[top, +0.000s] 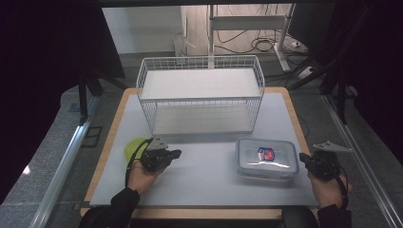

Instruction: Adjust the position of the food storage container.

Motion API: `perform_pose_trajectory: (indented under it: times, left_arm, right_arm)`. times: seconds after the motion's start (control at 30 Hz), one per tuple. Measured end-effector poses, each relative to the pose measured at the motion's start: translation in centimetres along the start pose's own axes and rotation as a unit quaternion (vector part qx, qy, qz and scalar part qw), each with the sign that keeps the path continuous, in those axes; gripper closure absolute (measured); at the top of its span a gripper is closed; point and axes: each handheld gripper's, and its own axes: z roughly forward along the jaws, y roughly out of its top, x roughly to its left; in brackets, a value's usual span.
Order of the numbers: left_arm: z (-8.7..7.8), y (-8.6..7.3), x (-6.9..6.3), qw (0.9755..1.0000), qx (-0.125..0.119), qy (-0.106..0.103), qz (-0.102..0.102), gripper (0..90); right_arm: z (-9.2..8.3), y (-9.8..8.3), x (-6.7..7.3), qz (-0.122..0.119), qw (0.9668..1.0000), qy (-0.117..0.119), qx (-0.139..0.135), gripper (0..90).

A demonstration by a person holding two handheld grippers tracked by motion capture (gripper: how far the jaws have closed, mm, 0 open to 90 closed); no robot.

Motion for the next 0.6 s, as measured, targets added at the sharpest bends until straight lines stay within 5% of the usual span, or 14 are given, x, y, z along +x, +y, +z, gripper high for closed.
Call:
perform_pose_trajectory:
  times: [0.07, 0.33, 0.6]
  left_arm:
    - [0.0, -0.1, -0.2, 1.0000, 0.000, -0.003, -0.002, 89.2]
    - [0.3, -0.4, -0.9, 1.0000, 0.005, 0.004, 0.007, 88.9]
    - [0.7, -0.7, -1.0, 0.9999, 0.009, -0.005, -0.011, 89.0]
  right_arm:
    - [0.6, -0.1, 0.4, -0.004, 0.9998, -0.005, 0.017, 90.0]
    - [1.0, 0.2, 1.0, 0.004, 0.9997, 0.021, 0.008, 90.0]
    - [2.0, 0.9, 2.8, -0.014, 0.9987, 0.048, 0.008, 90.0]
